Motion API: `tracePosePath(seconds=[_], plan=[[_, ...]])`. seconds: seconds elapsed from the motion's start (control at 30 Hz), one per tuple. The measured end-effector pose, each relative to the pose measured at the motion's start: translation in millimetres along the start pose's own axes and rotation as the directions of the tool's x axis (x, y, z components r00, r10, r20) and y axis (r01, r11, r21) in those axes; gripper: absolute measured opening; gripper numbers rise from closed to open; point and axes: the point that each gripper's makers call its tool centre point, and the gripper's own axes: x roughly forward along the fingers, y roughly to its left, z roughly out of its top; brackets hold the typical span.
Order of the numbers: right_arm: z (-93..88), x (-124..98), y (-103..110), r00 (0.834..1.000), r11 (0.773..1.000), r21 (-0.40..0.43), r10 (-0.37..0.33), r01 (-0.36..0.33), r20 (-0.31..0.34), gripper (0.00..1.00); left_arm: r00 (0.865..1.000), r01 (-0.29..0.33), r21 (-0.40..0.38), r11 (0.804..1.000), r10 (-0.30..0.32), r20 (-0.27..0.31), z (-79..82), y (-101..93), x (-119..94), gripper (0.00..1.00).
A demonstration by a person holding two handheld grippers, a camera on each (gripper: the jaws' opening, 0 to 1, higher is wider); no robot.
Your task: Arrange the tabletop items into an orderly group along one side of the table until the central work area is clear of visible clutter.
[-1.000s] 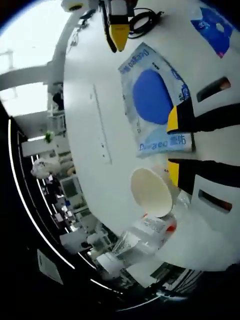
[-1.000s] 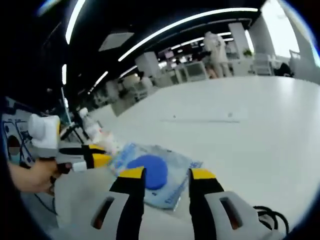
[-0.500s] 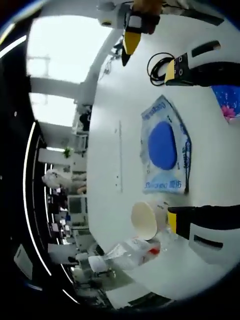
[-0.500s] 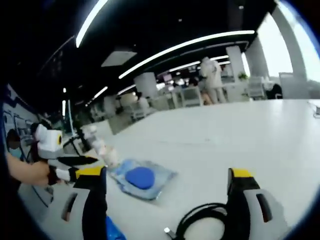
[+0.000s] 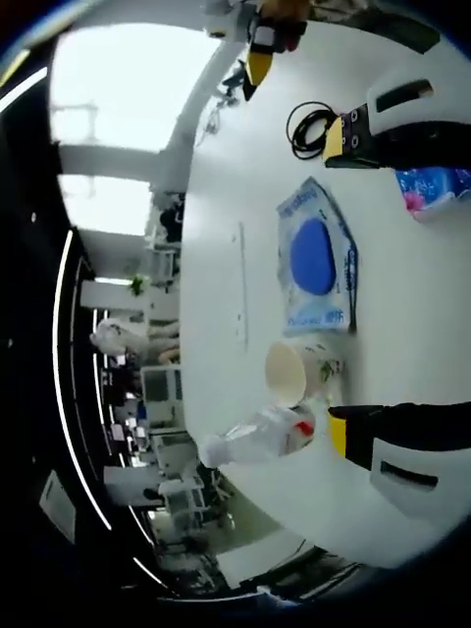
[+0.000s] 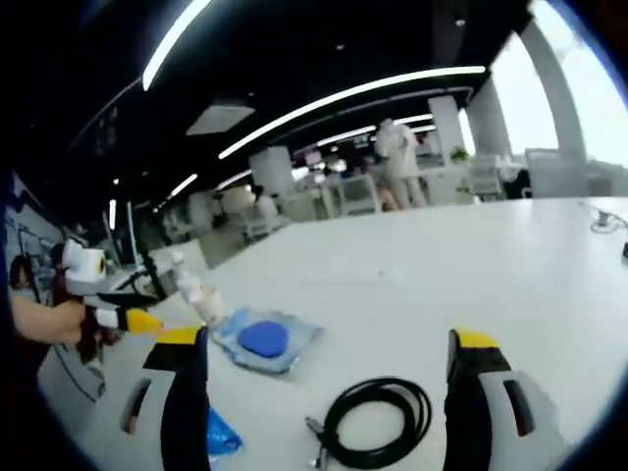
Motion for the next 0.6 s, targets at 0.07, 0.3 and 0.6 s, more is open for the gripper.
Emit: tracePosePath(seconds=[0.07,0.3,0.6], plan=[[-0.5,-5,-2,1.0,1.0,0.008,0.001,-0.001,-0.001,1.0,1.0,-0.018,-0.007,1.0,0.018,0.002,1.1,9.7,-11,1.0],[-6.5,-24,-7,1.0,1.0,0.015,-0.012,0.013,-0.02,0.99,0.995,-0.097,-0.009,0.995,0.097,0.005,-1.4,43.9,-49,1.0],[-3.4,-40,-8,0.999,0.997,0.07,-0.041,0.041,-0.007,0.97,0.99,-0.138,-0.056,0.989,0.14,0.029,6.0,58.4,-73,1.0]])
